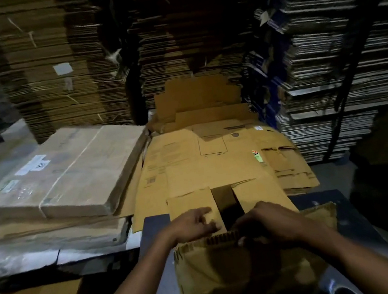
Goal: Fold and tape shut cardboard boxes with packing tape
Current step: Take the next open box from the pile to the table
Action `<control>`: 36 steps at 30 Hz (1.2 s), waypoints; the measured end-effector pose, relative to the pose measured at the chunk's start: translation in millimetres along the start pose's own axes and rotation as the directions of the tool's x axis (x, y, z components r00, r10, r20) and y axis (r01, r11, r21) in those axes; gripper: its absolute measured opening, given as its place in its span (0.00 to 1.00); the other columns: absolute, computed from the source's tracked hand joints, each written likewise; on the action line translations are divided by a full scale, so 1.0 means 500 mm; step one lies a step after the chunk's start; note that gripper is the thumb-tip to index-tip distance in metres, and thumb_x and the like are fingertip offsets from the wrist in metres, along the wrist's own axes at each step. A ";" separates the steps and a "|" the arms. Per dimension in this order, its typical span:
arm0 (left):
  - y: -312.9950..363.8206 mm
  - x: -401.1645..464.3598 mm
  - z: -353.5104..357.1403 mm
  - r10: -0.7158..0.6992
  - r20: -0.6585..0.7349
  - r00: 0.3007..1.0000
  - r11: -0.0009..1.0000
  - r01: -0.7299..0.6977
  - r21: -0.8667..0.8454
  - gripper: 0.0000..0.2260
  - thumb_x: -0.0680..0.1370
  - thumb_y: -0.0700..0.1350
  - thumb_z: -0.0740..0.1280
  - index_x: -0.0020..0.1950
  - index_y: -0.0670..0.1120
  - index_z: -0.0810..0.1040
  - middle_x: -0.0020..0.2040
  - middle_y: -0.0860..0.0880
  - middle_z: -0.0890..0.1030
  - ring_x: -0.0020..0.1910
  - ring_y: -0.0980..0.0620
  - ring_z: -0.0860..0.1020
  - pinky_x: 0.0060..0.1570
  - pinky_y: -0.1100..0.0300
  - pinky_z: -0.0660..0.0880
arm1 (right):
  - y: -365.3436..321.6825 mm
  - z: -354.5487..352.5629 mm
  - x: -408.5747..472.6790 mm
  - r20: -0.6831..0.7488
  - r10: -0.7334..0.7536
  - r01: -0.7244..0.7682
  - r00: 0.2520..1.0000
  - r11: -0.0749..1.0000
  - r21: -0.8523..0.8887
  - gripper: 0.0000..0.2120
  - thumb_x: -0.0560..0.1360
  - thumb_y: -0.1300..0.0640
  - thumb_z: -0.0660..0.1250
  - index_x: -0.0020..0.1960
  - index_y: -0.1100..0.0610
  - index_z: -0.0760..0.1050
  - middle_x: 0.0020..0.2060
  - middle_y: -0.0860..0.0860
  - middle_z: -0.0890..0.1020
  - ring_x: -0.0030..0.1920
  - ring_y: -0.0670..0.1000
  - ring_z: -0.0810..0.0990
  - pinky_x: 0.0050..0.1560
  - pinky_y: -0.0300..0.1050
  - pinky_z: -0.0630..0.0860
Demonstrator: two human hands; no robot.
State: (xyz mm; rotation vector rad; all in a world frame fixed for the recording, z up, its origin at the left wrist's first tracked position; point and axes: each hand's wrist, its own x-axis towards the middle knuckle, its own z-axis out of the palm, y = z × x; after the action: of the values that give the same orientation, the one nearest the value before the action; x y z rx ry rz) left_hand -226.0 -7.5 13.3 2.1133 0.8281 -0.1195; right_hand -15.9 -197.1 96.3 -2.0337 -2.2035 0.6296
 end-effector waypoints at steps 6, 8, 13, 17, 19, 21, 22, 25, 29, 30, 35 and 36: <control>-0.071 0.041 0.010 -0.065 -0.067 0.996 0.948 0.040 -0.317 0.39 0.75 0.79 0.65 0.70 0.48 0.82 0.67 0.45 0.86 0.65 0.46 0.84 0.72 0.44 0.77 | 0.099 0.020 0.022 -0.232 0.078 -0.096 0.970 0.993 -0.069 0.26 0.76 0.24 0.63 0.65 0.40 0.81 0.54 0.38 0.86 0.51 0.39 0.83 0.47 0.45 0.83; -0.067 0.042 0.001 -0.176 -0.136 0.975 0.794 0.059 -0.604 0.32 0.79 0.74 0.64 0.66 0.48 0.83 0.59 0.42 0.88 0.61 0.40 0.86 0.68 0.43 0.80 | 0.131 0.034 0.030 -0.253 0.085 -0.106 0.964 0.992 -0.071 0.30 0.76 0.20 0.59 0.61 0.40 0.82 0.48 0.38 0.85 0.45 0.39 0.82 0.41 0.43 0.81; -0.071 0.008 -0.014 -0.373 -0.280 0.885 0.550 -0.032 -0.835 0.29 0.80 0.69 0.68 0.67 0.48 0.84 0.63 0.42 0.88 0.59 0.38 0.87 0.61 0.43 0.84 | 0.193 0.076 0.041 -0.322 0.084 -0.132 0.943 0.983 -0.131 0.33 0.77 0.21 0.52 0.65 0.40 0.82 0.55 0.40 0.84 0.61 0.44 0.77 0.58 0.51 0.77; -0.044 -0.023 0.056 -0.268 -0.419 0.867 0.807 -0.034 -0.589 0.32 0.73 0.70 0.76 0.71 0.53 0.82 0.68 0.50 0.84 0.64 0.52 0.84 0.43 0.62 0.80 | 0.204 0.134 0.053 -0.339 0.159 -0.198 0.927 0.977 -0.084 0.33 0.79 0.23 0.50 0.72 0.39 0.77 0.69 0.38 0.79 0.78 0.48 0.66 0.77 0.58 0.63; -0.044 -0.036 0.090 -0.230 -0.474 0.850 0.939 0.066 -0.337 0.33 0.74 0.69 0.77 0.76 0.57 0.78 0.67 0.55 0.80 0.66 0.55 0.80 0.45 0.64 0.76 | 0.196 0.160 0.057 -0.372 0.185 -0.210 0.910 0.977 -0.029 0.30 0.80 0.25 0.53 0.70 0.40 0.78 0.66 0.38 0.81 0.75 0.45 0.70 0.77 0.56 0.62; -0.060 -0.053 0.110 -0.213 -0.521 0.827 0.970 0.115 -0.214 0.34 0.73 0.65 0.81 0.77 0.57 0.77 0.67 0.58 0.80 0.63 0.58 0.80 0.48 0.66 0.75 | 0.179 0.183 0.059 -0.389 0.205 -0.202 0.898 0.978 0.049 0.28 0.80 0.26 0.56 0.67 0.41 0.80 0.59 0.37 0.83 0.66 0.43 0.76 0.75 0.54 0.65; -0.071 -0.065 0.113 -0.218 -0.533 0.818 0.969 0.115 -0.219 0.34 0.72 0.63 0.83 0.76 0.57 0.78 0.68 0.58 0.81 0.60 0.59 0.81 0.48 0.68 0.74 | 0.169 0.194 0.061 -0.397 0.204 -0.194 0.895 0.979 0.067 0.27 0.80 0.26 0.56 0.66 0.41 0.80 0.56 0.37 0.83 0.61 0.41 0.77 0.73 0.54 0.66; -0.103 -0.108 0.104 -0.231 -0.565 0.792 0.960 0.091 -0.265 0.35 0.69 0.60 0.86 0.73 0.56 0.81 0.64 0.62 0.81 0.56 0.67 0.81 0.53 0.68 0.79 | 0.128 0.222 0.075 -0.407 0.183 -0.185 0.895 0.982 0.035 0.26 0.80 0.28 0.56 0.65 0.41 0.81 0.53 0.37 0.84 0.57 0.42 0.78 0.70 0.54 0.68; -0.143 -0.171 0.079 -0.219 -0.607 0.764 0.971 0.107 -0.215 0.40 0.66 0.69 0.84 0.75 0.56 0.80 0.76 0.56 0.77 0.71 0.53 0.79 0.70 0.51 0.78 | 0.063 0.247 0.092 -0.432 0.166 -0.176 0.886 0.984 0.016 0.25 0.81 0.28 0.56 0.64 0.41 0.82 0.49 0.38 0.84 0.52 0.42 0.78 0.65 0.53 0.68; -0.155 -0.183 0.075 -0.222 -0.610 0.761 0.972 0.121 -0.202 0.43 0.65 0.73 0.82 0.76 0.57 0.79 0.80 0.53 0.74 0.76 0.51 0.76 0.73 0.48 0.76 | 0.050 0.254 0.094 -0.436 0.158 -0.178 0.886 0.984 -0.006 0.25 0.81 0.28 0.56 0.63 0.41 0.82 0.48 0.38 0.84 0.51 0.43 0.78 0.64 0.53 0.68; -0.194 -0.237 0.099 -0.329 -0.548 0.769 0.943 0.239 -0.231 0.52 0.62 0.80 0.75 0.82 0.59 0.73 0.89 0.53 0.56 0.82 0.46 0.68 0.75 0.44 0.74 | 0.014 0.297 0.096 -0.400 0.122 -0.159 0.909 0.986 -0.060 0.27 0.81 0.27 0.54 0.61 0.42 0.83 0.47 0.39 0.83 0.51 0.46 0.79 0.59 0.54 0.70; -0.194 -0.245 0.106 -0.322 -0.553 0.768 0.946 0.247 -0.208 0.51 0.64 0.80 0.76 0.82 0.59 0.72 0.89 0.54 0.55 0.82 0.46 0.68 0.75 0.44 0.74 | 0.012 0.304 0.094 -0.390 0.115 -0.152 0.914 0.986 -0.066 0.27 0.81 0.27 0.54 0.61 0.42 0.83 0.47 0.40 0.83 0.52 0.47 0.79 0.58 0.55 0.70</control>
State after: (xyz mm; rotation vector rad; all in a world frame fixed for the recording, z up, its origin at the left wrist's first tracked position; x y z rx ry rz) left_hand -368.6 -68.7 -42.7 1.9005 1.4822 0.4397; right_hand -65.6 -188.6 -54.8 -2.1436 -1.9110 0.1124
